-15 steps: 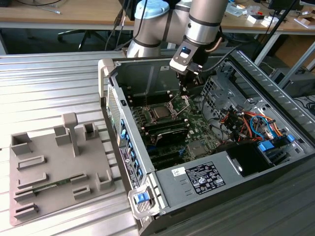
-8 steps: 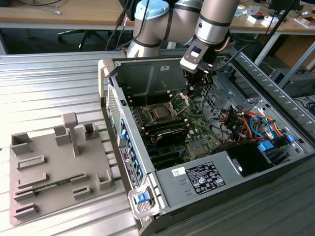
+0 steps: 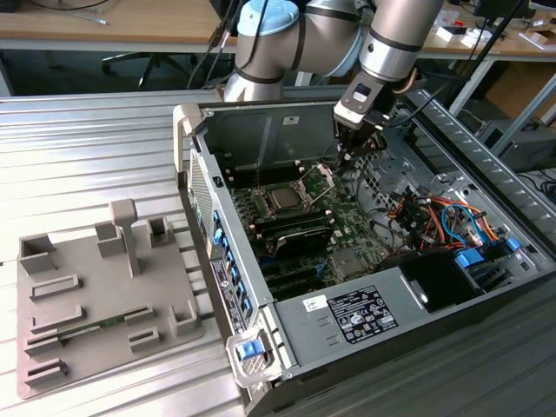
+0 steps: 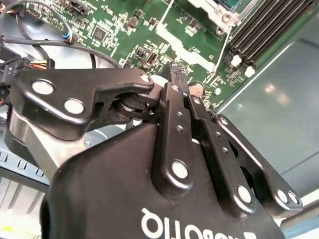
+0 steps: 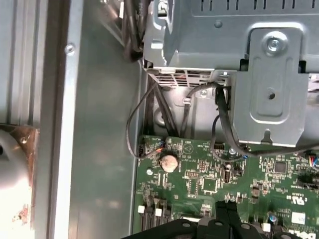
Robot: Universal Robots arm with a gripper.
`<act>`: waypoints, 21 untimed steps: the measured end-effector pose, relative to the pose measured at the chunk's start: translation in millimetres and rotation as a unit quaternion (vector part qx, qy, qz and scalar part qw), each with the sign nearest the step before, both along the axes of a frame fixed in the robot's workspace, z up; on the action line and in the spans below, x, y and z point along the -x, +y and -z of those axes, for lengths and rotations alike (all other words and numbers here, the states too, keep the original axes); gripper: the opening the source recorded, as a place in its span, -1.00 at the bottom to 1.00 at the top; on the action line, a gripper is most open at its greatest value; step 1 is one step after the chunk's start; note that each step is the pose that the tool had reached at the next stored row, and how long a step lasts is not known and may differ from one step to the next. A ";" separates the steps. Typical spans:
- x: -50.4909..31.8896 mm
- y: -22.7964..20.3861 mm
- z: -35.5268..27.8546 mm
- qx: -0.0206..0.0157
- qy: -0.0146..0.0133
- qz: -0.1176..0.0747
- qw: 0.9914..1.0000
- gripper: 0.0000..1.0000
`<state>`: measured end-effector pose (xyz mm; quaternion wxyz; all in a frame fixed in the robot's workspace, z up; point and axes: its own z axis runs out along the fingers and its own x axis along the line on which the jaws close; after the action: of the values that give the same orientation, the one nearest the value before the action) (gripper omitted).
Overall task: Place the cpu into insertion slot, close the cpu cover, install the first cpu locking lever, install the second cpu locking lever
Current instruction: 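Close the cpu cover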
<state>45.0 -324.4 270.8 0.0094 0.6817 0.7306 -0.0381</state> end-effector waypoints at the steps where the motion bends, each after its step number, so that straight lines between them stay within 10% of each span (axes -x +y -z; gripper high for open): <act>1: -2.6 0.0 2.5 0.000 0.003 0.000 1.000 -0.79; 10: 2.1 0.0 15.4 0.000 0.006 0.000 1.000 -0.79; 21: 32.8 0.0 15.8 -0.002 0.005 0.000 1.000 -0.79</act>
<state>12.2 -324.4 255.0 0.0042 0.6815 0.7307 -0.0404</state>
